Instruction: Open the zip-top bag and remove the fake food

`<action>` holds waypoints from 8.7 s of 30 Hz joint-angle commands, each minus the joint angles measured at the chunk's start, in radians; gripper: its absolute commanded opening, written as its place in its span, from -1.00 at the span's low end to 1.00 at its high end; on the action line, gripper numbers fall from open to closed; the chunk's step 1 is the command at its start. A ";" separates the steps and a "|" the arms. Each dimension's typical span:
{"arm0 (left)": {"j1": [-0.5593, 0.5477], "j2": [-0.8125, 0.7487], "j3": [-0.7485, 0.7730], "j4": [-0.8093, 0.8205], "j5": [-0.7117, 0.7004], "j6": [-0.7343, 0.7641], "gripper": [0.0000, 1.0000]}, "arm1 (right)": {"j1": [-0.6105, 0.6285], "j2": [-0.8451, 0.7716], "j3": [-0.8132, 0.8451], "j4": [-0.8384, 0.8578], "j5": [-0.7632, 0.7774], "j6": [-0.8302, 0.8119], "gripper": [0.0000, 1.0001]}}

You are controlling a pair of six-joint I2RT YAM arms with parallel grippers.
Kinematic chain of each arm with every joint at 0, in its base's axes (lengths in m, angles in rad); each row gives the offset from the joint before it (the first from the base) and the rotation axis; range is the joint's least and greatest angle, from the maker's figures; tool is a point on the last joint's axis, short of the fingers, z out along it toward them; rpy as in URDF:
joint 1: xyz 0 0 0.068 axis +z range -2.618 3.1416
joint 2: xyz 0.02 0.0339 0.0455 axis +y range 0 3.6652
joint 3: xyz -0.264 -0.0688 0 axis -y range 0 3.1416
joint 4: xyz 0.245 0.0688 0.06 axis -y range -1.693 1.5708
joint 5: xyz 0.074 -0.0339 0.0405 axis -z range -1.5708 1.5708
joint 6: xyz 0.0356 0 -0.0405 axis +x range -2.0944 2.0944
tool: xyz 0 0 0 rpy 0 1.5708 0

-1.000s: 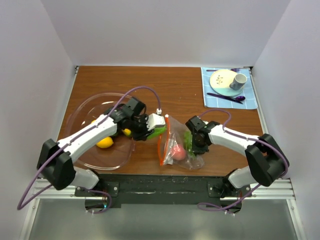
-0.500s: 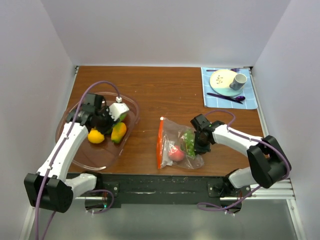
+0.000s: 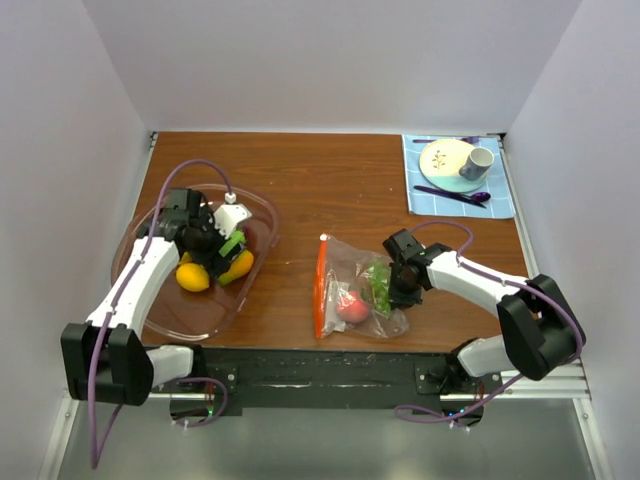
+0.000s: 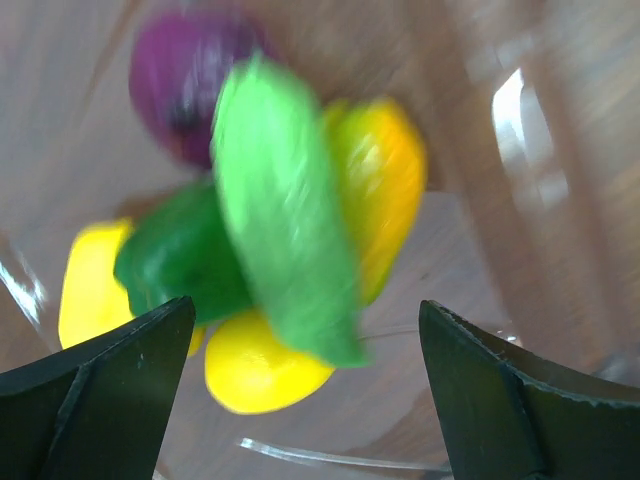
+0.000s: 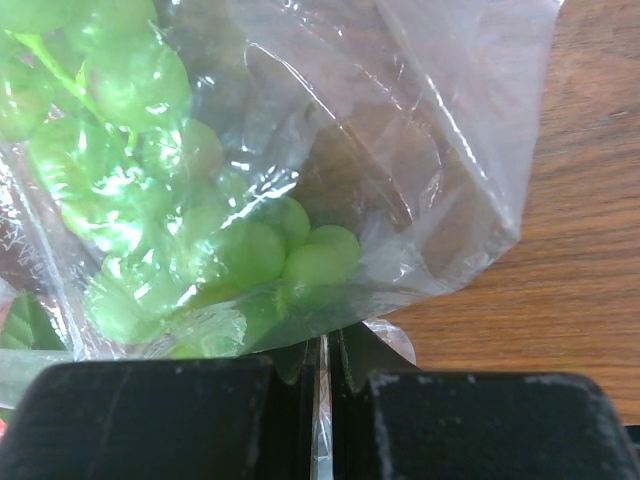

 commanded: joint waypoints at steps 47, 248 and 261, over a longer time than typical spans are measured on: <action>-0.812 0.403 0.010 0.593 0.348 -0.138 0.99 | 0.053 -0.083 0.368 -0.269 0.032 -0.003 -1.00; -0.824 0.700 0.124 0.812 0.483 -0.172 -0.47 | 0.190 -0.055 -0.020 -0.120 0.157 0.103 -1.00; -0.778 0.573 0.115 0.562 0.508 -0.080 -1.00 | 0.190 -0.058 -0.040 -0.106 0.156 0.101 -1.00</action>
